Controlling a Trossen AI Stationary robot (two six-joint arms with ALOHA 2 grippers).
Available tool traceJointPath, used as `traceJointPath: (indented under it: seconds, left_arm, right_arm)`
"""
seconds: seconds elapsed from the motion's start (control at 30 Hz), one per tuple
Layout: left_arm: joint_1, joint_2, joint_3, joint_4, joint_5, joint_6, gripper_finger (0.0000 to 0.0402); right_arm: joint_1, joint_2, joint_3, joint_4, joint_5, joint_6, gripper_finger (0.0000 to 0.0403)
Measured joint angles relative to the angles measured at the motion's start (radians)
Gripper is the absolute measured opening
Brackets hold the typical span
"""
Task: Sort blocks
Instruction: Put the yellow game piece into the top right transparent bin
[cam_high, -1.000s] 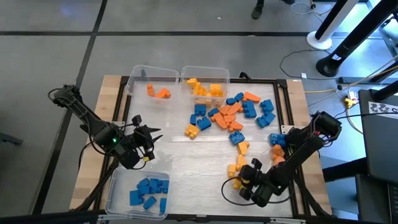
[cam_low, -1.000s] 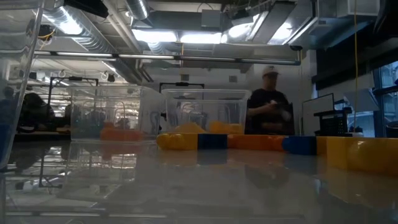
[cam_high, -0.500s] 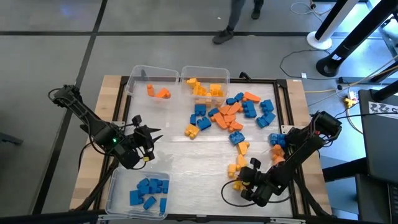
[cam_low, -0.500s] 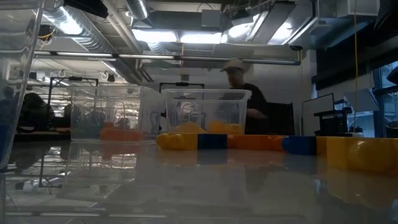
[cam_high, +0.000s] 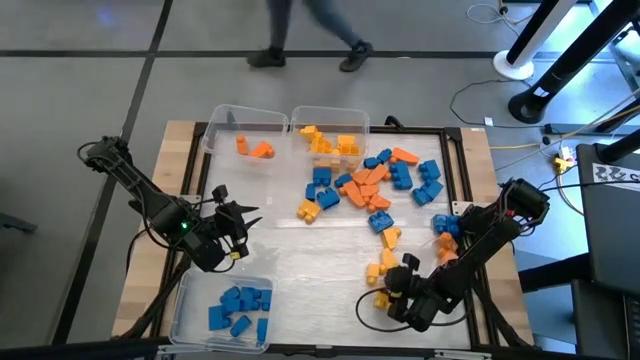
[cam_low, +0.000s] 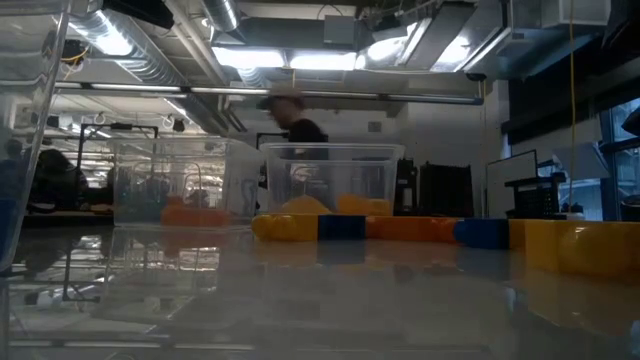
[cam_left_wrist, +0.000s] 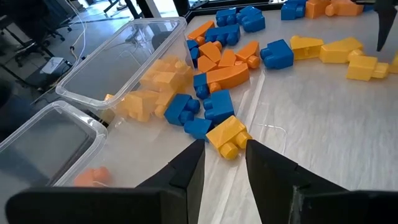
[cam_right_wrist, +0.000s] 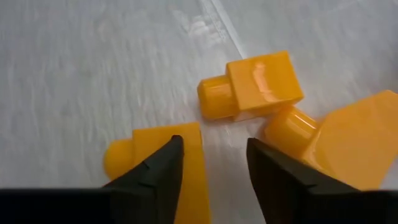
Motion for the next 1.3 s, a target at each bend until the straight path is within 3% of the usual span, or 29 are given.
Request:
traceJointPath:
  seconds: [0.23, 0.47, 0.67, 0.87, 1.0, 1.3]
  left_arm:
    - [0.000, 0.000, 0.000, 0.000, 0.000, 0.000, 0.0107]
    - [0.000, 0.000, 0.000, 0.000, 0.000, 0.000, 0.0107]
    - [0.000, 0.000, 0.000, 0.000, 0.000, 0.000, 0.0107]
    - [0.000, 0.000, 0.000, 0.000, 0.000, 0.000, 0.0107]
    - [0.000, 0.000, 0.000, 0.000, 0.000, 0.000, 0.0107]
    - [0.000, 0.000, 0.000, 0.000, 0.000, 0.000, 0.0107]
  right_arm:
    - [0.001, -0.047, -0.001, -0.034, -0.072, -0.105, 0.0188]
    - [0.003, -0.106, 0.040, -0.100, -0.054, -0.118, 0.0184]
    - [0.003, -0.103, 0.056, -0.057, -0.131, -0.232, 0.0184]
    - [0.003, -0.103, 0.056, -0.054, -0.151, -0.236, 0.0184]
    - [0.002, -0.103, 0.052, -0.077, -0.218, -0.235, 0.0184]
    - [0.000, -0.090, 0.046, -0.069, -0.208, -0.235, 0.0184]
